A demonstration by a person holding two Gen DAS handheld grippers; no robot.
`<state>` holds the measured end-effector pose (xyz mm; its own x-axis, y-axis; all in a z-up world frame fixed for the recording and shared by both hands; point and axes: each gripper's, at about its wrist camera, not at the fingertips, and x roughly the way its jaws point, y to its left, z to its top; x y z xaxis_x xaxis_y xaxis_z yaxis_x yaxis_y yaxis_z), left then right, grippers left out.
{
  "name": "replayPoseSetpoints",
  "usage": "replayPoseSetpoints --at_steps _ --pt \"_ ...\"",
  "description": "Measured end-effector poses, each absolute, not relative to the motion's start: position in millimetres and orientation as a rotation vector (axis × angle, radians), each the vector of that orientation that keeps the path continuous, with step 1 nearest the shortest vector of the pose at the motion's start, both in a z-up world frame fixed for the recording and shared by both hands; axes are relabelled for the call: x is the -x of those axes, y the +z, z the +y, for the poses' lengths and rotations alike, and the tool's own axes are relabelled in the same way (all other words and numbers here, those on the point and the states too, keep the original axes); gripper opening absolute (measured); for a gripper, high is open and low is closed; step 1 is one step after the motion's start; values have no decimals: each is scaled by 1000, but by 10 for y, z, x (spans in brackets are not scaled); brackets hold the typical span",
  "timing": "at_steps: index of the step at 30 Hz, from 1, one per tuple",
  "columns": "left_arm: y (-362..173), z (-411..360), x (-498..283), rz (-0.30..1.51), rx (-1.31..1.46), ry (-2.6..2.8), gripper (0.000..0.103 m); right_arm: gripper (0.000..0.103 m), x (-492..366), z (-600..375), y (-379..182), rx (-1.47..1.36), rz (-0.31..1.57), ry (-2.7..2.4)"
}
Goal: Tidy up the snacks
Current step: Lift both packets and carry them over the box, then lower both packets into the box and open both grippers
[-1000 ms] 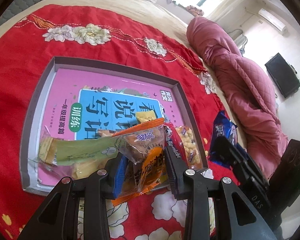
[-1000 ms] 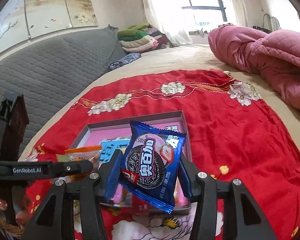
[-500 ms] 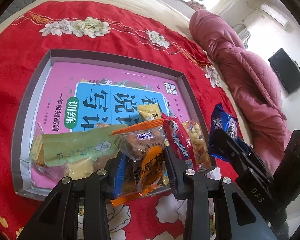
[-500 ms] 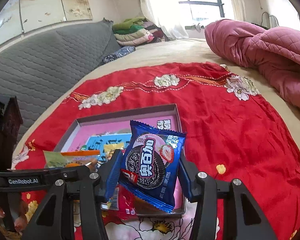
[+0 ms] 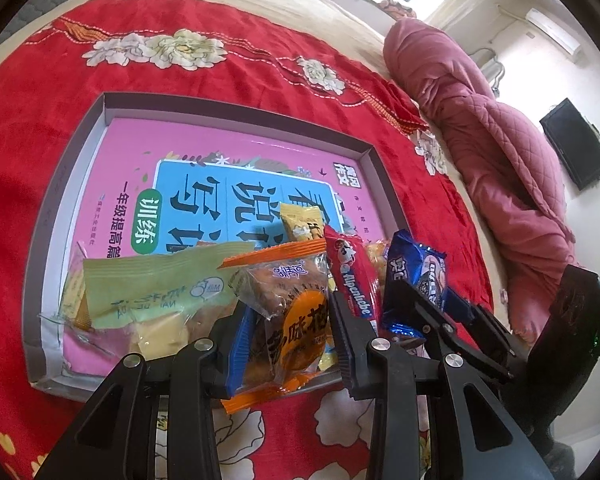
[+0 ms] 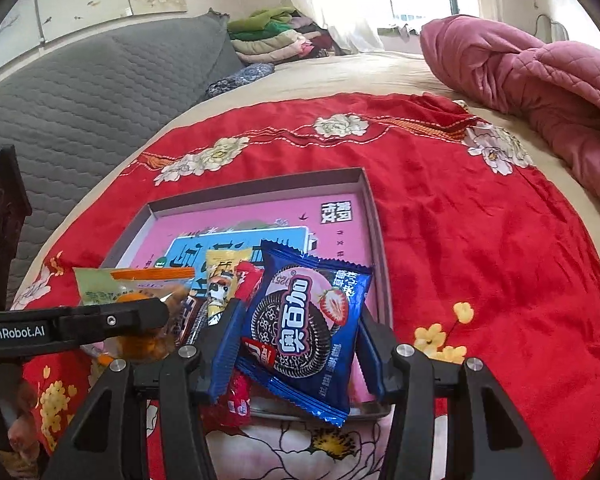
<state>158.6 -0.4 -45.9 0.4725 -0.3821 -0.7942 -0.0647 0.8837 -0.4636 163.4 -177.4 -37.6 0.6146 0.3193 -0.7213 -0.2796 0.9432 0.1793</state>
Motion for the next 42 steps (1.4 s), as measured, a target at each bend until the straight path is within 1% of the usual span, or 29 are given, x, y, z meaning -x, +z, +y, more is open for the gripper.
replayPoseSetpoints --at_steps 14,17,19,21,28,30,42 --pt "-462 4 -1596 1089 478 -194 39 54 -1666 -1813 -394 -109 862 351" --pt "-466 5 -1598 1091 479 -192 39 56 -1661 -1811 -383 -107 860 349" --pt "-463 -1 -1601 1094 475 -187 42 58 -1656 -1819 -367 -111 853 348" --pt "-460 -2 -1596 1093 473 -186 49 60 -1650 -1836 -345 -119 841 346" --pt "-448 12 -1583 1090 466 -175 52 61 -1657 -1844 -326 -122 840 349" --pt "-442 20 -1582 1088 463 -169 57 61 -1652 -1848 -317 -121 835 349" --pt "-354 84 -1558 1065 440 -145 61 63 -1640 -1846 -306 -118 828 342"
